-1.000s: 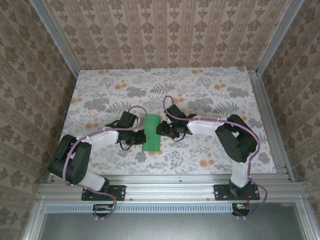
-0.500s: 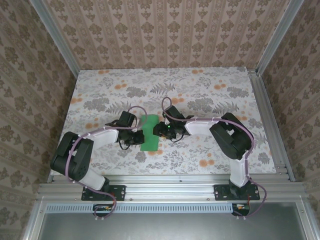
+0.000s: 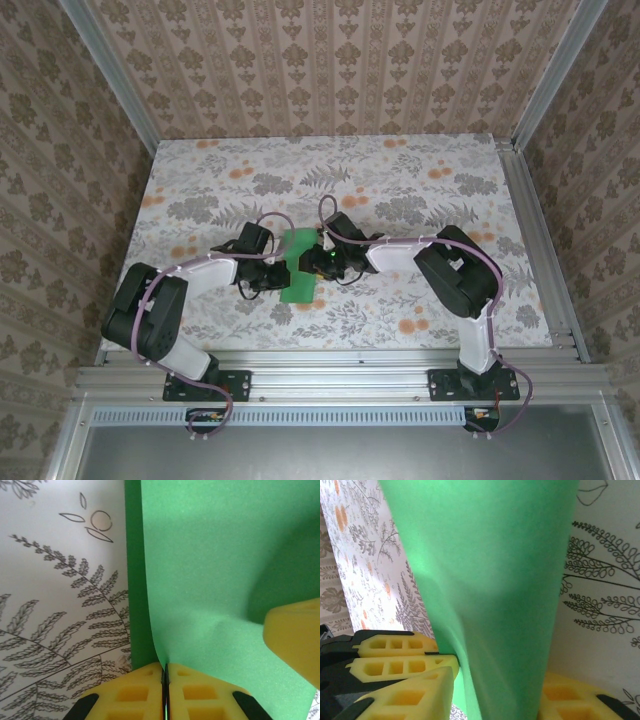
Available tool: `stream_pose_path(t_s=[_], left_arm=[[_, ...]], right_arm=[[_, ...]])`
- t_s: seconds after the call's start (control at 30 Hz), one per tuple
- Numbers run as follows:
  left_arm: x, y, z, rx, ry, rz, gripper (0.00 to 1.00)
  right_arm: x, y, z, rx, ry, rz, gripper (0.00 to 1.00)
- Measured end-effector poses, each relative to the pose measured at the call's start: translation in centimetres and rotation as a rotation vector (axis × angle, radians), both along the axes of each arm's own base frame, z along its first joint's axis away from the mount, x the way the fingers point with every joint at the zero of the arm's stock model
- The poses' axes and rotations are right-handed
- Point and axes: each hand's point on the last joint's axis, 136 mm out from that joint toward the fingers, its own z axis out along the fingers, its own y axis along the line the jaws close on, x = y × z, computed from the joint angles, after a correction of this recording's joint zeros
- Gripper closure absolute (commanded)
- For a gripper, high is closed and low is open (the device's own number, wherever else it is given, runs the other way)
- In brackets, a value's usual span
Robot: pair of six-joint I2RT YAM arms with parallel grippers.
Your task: Fold a paper plane with a square sheet of paper (pick it up from the middle)
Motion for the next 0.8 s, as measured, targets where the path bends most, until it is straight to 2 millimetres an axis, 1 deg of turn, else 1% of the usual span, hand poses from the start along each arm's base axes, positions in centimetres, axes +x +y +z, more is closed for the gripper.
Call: stream_pose_path(t_s=[0.17, 0.3, 0.53, 0.7, 0.8], left_arm=[[-0.3, -1.2, 0.4, -0.042, 0.014, -0.001, 0.9], [-1.3, -3.1, 0.9, -0.079, 0.021, -0.027, 0.9], [-2.6, -6.1, 1.8, -0.124, 0.025, -0.065, 0.9], [-2.6, -8.3, 2.8, -0.157, 0.005, -0.091, 0.9], [-2.5, -9.3, 2.6, -0.164, 0.007, -0.101, 0.9]], right_arm=[[-0.6, -0.5, 0.1, -0.022, 0.004, 0.015, 0.68], [-1.4, -1.9, 1.1, -0.03, -0.006, 0.019, 0.68], [-2.8, -5.9, 1.8, -0.08, 0.002, 0.016, 0.67], [-4.3, -9.5, 1.9, -0.133, 0.027, 0.009, 0.64], [-4.4, -10.9, 1.8, -0.152, 0.031, -0.003, 0.62]])
